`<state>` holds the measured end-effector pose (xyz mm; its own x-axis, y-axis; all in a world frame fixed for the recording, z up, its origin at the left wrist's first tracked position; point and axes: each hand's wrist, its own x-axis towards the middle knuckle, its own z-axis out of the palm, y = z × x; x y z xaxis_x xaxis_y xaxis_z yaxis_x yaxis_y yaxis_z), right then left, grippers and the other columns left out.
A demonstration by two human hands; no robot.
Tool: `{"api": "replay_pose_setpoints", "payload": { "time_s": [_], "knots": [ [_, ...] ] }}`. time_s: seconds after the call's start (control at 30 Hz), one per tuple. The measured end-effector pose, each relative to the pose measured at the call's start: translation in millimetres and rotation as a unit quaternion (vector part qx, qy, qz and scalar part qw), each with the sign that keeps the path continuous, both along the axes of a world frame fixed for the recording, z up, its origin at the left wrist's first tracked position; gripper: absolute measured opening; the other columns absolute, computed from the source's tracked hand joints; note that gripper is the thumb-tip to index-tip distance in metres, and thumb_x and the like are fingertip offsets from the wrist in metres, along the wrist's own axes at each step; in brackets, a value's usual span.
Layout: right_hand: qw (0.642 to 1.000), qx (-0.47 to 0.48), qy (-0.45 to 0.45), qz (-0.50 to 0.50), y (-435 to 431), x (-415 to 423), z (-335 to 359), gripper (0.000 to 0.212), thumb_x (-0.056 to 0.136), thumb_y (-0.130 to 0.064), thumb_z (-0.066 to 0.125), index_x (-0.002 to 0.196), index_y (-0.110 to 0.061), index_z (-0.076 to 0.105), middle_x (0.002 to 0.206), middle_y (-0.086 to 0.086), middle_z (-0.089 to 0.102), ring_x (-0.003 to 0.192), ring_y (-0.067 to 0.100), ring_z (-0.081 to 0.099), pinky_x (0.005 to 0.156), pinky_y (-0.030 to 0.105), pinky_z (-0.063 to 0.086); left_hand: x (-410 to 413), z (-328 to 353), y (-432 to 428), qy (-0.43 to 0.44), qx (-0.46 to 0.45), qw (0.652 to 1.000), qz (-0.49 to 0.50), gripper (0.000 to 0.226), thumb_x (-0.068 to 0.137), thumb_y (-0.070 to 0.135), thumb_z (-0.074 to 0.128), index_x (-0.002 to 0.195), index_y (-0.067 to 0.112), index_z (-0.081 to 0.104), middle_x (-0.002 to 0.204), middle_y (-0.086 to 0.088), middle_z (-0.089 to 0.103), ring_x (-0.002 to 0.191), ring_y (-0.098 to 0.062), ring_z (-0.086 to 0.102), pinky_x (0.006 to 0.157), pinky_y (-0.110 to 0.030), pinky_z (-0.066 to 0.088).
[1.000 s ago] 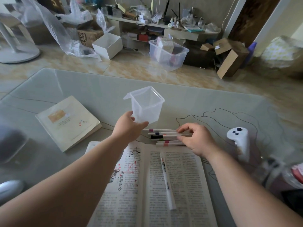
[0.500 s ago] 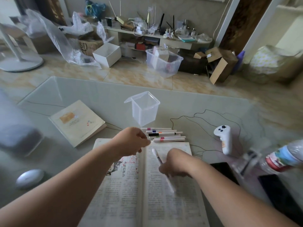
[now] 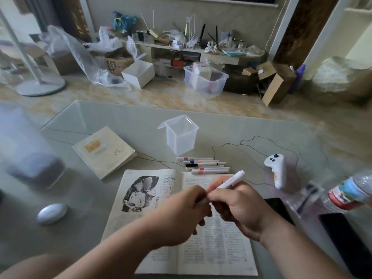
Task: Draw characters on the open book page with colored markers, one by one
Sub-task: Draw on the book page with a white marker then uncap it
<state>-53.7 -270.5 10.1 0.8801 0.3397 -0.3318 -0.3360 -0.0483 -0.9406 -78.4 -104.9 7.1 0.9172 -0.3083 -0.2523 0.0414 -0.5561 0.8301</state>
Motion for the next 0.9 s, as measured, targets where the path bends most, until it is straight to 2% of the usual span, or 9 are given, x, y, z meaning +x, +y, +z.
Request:
{"api": "replay_pose_setpoints", "payload": {
  "time_s": [0.07,0.2,0.43,0.57,0.63,0.7,0.77,0.83,0.9],
  "knots": [
    [0.999,-0.029,-0.015,-0.004,1,9,-7,0.007,0.079,-0.007,0.068,0.073,-0.011,0.065,0.055,0.009,0.043,0.047,0.015,0.036,0.041,0.022,0.026,7,-10,-4,-0.018,0.036,0.999,-0.008,0.027,0.101,0.043,0.042,0.083,0.025,0.051,0.062,0.018,0.056,0.052,0.004,0.051,0.050,-0.011,0.040],
    [1.000,-0.011,-0.010,-0.012,-1,26,-19,0.014,0.094,-0.012,0.064,0.081,-0.007,0.063,0.056,0.008,0.040,0.047,0.013,0.031,0.041,0.022,0.023,30,-32,-2,0.008,-0.040,0.999,-0.010,0.035,0.099,0.054,0.038,0.080,0.026,0.046,0.059,0.014,0.043,0.055,-0.013,0.036,0.059,-0.034,0.035],
    [0.998,0.036,-0.012,-0.048,6,35,-32,0.038,0.097,-0.016,0.060,0.059,-0.020,0.060,0.056,0.009,0.036,0.050,0.017,0.025,0.045,0.028,0.017,44,-51,-1,-0.032,-0.073,0.997,0.004,0.028,0.095,0.058,0.043,0.087,0.033,0.053,0.053,0.010,0.041,0.051,-0.015,0.037,0.053,-0.035,0.035],
    [0.995,0.042,-0.010,-0.089,-3,47,-34,0.035,0.093,-0.014,0.064,0.059,-0.020,0.060,0.056,0.009,0.037,0.049,0.016,0.027,0.046,0.028,0.015,55,-43,3,0.048,-0.069,0.996,0.003,0.048,0.078,0.079,0.037,0.093,0.037,0.054,0.063,0.001,0.046,0.055,-0.015,0.039,0.058,-0.035,0.038],
    [0.987,0.063,-0.021,-0.146,-10,55,-37,0.026,0.086,-0.014,0.066,0.062,-0.016,0.056,0.052,0.009,0.037,0.046,0.017,0.026,0.043,0.023,0.017,64,-36,15,0.078,0.019,0.997,0.002,0.049,0.080,0.079,0.037,0.106,0.039,0.050,0.076,0.002,0.058,0.063,-0.014,0.050,0.066,-0.033,0.043],
    [0.976,0.080,-0.032,-0.202,-17,61,-42,0.023,0.081,-0.013,0.062,0.059,-0.015,0.055,0.047,0.008,0.038,0.043,0.016,0.025,0.042,0.021,0.016,71,-39,30,0.022,0.200,0.980,0.001,0.050,0.087,0.069,0.048,0.127,0.040,0.040,0.093,0.004,0.062,0.081,-0.017,0.058,0.073,-0.033,0.044],
    [0.966,0.091,-0.033,-0.241,-20,65,-46,0.022,0.079,-0.010,0.060,0.059,-0.015,0.053,0.044,0.005,0.038,0.042,0.014,0.024,0.043,0.021,0.014,72,-49,41,-0.001,0.322,0.947,0.001,0.076,0.082,0.062,0.061,0.144,0.042,0.023,0.112,0.001,0.062,0.100,-0.022,0.059,0.081,-0.032,0.044],
    [0.962,0.102,-0.025,-0.254,-20,66,-48,0.015,0.073,-0.011,0.059,0.061,-0.013,0.051,0.043,0.006,0.037,0.040,0.014,0.025,0.043,0.021,0.013,71,-64,44,0.025,0.358,0.933,-0.024,0.105,0.069,0.065,0.069,0.150,0.047,0.006,0.127,-0.002,0.056,0.109,-0.023,0.059,0.087,-0.034,0.049],
    [0.963,0.110,-0.015,-0.247,-18,65,-49,0.012,0.073,-0.011,0.058,0.062,-0.012,0.054,0.044,0.006,0.038,0.041,0.015,0.026,0.043,0.021,0.014,70,-71,44,0.052,0.361,0.930,-0.038,0.118,0.062,0.070,0.072,0.152,0.046,0.000,0.125,0.001,0.056,0.096,-0.018,0.062,0.083,-0.034,0.054]
  ]
}}
